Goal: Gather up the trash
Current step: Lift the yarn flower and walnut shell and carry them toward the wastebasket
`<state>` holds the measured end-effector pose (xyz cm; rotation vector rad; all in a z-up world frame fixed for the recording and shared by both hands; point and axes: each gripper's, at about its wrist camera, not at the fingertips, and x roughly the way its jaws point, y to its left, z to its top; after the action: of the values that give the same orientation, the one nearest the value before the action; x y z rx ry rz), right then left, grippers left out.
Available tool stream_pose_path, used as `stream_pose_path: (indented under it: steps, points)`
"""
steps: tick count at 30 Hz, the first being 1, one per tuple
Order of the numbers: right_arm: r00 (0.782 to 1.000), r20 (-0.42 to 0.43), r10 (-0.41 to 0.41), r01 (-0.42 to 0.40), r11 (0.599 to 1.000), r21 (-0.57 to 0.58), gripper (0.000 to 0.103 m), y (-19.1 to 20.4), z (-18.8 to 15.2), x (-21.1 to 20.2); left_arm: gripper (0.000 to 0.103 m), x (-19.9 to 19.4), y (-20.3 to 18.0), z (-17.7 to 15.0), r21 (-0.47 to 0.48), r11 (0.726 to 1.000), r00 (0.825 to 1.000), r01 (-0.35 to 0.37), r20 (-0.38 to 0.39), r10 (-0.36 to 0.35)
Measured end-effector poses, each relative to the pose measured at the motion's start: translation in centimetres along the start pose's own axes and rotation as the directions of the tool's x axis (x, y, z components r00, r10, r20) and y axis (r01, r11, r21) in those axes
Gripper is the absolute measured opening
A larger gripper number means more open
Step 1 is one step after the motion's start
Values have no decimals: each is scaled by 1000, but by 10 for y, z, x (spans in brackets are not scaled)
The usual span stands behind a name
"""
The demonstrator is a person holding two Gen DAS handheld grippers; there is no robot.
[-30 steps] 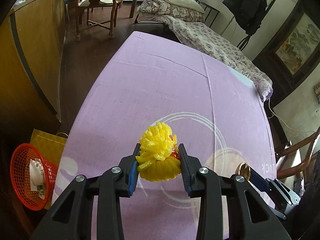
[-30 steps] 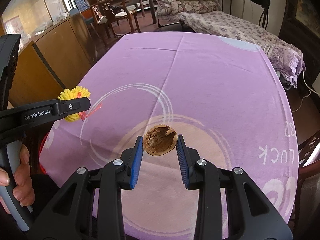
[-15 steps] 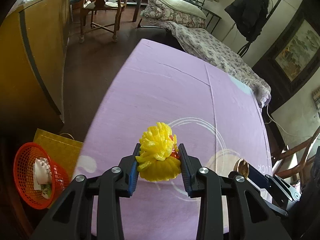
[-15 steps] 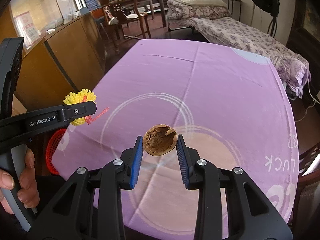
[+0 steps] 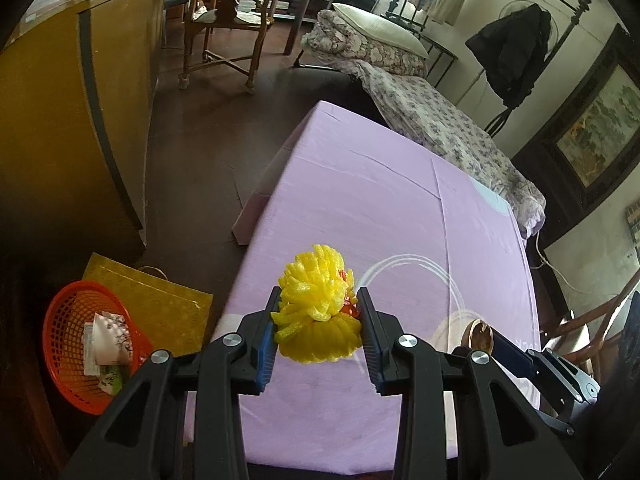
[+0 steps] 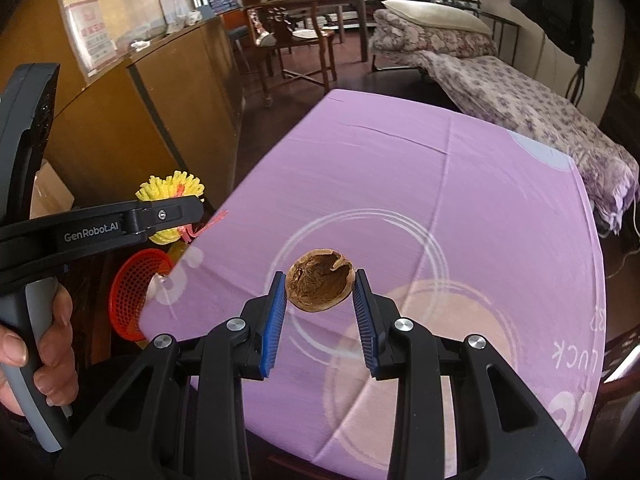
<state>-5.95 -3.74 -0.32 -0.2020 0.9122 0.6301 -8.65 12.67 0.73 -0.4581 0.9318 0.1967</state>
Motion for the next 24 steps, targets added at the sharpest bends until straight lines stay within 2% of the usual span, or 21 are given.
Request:
stream_pose_path:
  steps: [8, 15, 24]
  points:
    - [999, -5, 32, -32, 997, -66, 34, 29, 9, 0, 36, -13, 25, 0, -37, 999, 999, -29, 22, 30]
    - [998, -18, 61, -63, 990, -128, 34, 60, 17, 7, 36, -23, 62, -2, -88, 994, 996, -72, 37, 75]
    - [991, -57, 122, -132, 960, -245, 34, 124, 33, 25, 37, -36, 123, -7, -181, 975, 989, -128, 43, 138]
